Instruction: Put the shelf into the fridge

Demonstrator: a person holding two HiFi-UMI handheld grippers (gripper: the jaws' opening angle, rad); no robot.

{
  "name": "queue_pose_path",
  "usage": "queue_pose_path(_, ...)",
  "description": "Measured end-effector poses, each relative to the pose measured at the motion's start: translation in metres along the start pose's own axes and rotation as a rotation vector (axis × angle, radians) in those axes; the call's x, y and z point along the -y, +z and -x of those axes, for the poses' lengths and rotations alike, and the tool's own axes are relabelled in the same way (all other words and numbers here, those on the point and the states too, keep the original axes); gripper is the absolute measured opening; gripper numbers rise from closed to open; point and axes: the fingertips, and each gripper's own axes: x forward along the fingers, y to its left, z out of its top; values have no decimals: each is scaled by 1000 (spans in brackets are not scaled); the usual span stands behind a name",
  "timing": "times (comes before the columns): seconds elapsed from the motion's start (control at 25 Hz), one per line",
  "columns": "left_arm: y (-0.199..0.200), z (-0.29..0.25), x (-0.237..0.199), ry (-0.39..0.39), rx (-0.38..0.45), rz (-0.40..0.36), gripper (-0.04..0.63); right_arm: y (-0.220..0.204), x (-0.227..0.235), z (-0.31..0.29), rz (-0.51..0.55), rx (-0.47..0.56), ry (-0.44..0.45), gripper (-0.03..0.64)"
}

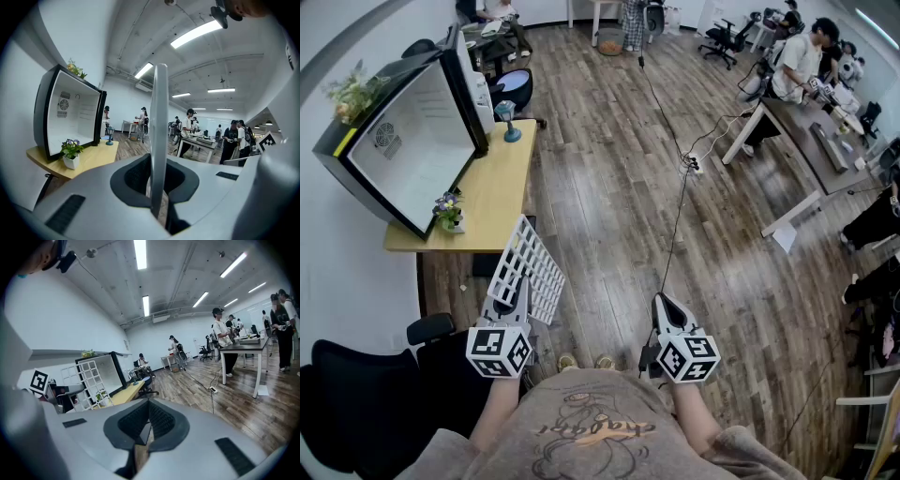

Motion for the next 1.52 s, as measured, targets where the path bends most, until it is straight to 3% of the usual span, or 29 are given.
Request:
queue_pose_path(0.6,-8,11,-10,-45,-22,-2,43,-18,-34,-1,-32,-9,11,-2)
queue_pose_path(0.96,-14,2,-20,-95,-29,14,44,-37,-39,2,-54,-16,-37,-2)
queue_pose_path(1.24,-5,-29,-25,-109,-25,7,43,-29,-27,-21,-64,-16,-49,-2)
queue_pose_path(1.52,8,-86,-39,-101,-27,16,43,-6,-8,-80,-67,-20,-27,-2)
